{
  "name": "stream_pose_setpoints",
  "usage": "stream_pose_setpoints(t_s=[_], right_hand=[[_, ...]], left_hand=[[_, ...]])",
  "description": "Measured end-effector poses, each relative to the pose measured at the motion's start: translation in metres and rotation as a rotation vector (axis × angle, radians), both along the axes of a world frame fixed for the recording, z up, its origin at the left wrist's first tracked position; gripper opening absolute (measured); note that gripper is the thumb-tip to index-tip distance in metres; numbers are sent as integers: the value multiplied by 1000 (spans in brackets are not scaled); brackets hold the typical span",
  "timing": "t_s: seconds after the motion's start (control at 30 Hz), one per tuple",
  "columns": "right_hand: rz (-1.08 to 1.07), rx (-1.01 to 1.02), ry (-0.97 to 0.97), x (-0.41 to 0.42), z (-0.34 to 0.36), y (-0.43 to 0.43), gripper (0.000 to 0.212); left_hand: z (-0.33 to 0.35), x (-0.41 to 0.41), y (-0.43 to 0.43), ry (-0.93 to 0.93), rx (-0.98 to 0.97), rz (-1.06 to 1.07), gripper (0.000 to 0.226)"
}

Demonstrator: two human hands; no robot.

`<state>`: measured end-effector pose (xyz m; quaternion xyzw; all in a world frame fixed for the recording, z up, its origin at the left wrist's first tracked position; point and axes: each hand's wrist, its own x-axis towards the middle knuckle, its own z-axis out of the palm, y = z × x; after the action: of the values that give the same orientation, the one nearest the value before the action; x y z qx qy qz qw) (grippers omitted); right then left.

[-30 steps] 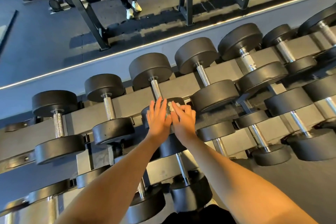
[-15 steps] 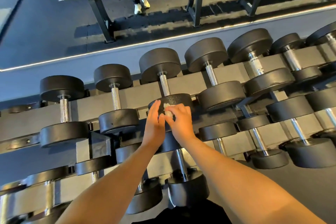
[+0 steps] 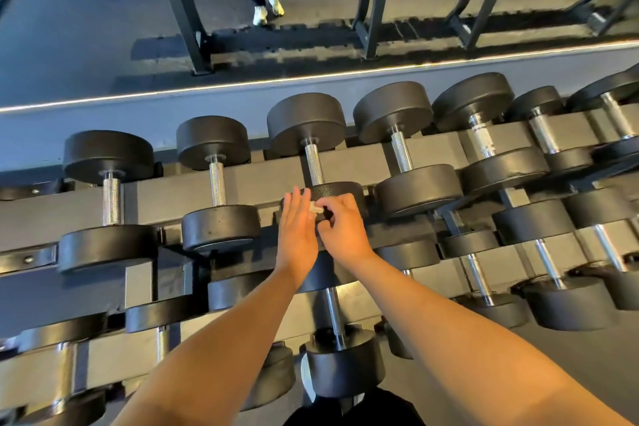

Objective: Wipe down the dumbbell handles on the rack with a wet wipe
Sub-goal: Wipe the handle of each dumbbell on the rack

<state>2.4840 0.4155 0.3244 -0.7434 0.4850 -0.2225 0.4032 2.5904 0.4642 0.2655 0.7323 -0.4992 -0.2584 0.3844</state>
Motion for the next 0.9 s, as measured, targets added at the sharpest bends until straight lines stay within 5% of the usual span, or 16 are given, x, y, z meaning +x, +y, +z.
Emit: stream_pose_setpoints(t_s=[0.17, 0.3, 0.53, 0.8, 0.9], right_hand=[[10, -63, 86, 5, -3, 5, 34], [-33, -5, 55, 10, -4, 13, 16], [-95, 298, 85, 5, -38, 38, 19], [-184, 598, 134, -21, -72, 63, 21], [-174, 598, 186, -40, -85, 74, 24]], left_hand=[[0, 16, -21, 467, 90, 345, 43], [-4, 17, -20, 469, 145, 413, 41], [-15, 11, 0, 410, 353, 620, 40], [-37, -31, 52, 438, 473, 628, 37], [-48, -47, 70, 459, 490, 421, 30]])
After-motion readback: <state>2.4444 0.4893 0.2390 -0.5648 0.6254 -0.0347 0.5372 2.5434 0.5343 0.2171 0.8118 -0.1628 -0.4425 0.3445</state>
